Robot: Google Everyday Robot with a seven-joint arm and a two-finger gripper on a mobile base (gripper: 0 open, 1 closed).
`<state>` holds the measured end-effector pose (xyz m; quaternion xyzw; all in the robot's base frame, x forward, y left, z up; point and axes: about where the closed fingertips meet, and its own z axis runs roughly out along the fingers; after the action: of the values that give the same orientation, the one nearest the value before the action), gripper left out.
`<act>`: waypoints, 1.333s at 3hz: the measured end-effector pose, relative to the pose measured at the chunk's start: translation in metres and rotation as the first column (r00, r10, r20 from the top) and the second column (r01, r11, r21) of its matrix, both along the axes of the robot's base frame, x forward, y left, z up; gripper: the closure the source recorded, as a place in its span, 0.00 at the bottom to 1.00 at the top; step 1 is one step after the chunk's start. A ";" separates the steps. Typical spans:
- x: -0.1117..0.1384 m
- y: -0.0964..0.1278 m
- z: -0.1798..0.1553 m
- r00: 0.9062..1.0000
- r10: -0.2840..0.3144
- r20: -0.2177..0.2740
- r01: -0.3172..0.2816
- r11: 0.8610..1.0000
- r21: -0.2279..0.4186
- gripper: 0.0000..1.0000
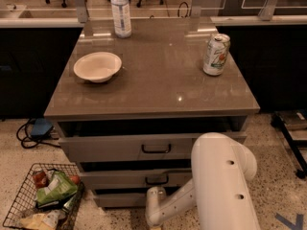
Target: Open bottom drawer
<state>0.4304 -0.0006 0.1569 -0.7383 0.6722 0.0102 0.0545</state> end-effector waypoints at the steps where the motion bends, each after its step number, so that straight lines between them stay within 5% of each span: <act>1: 0.002 -0.008 -0.005 1.000 -0.011 -0.004 0.011 1.000 -0.012 0.00; 3: 0.001 -0.025 -0.015 0.998 -0.054 -0.013 0.054 0.998 -0.009 0.00; 4: 0.001 -0.025 -0.024 0.998 -0.061 -0.032 0.062 0.998 0.012 0.19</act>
Offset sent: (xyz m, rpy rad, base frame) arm 0.0035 -0.0307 -0.0142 -0.0120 0.0096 -0.0671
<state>0.4317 -0.0252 0.1325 -0.7167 0.6953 0.0248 0.0489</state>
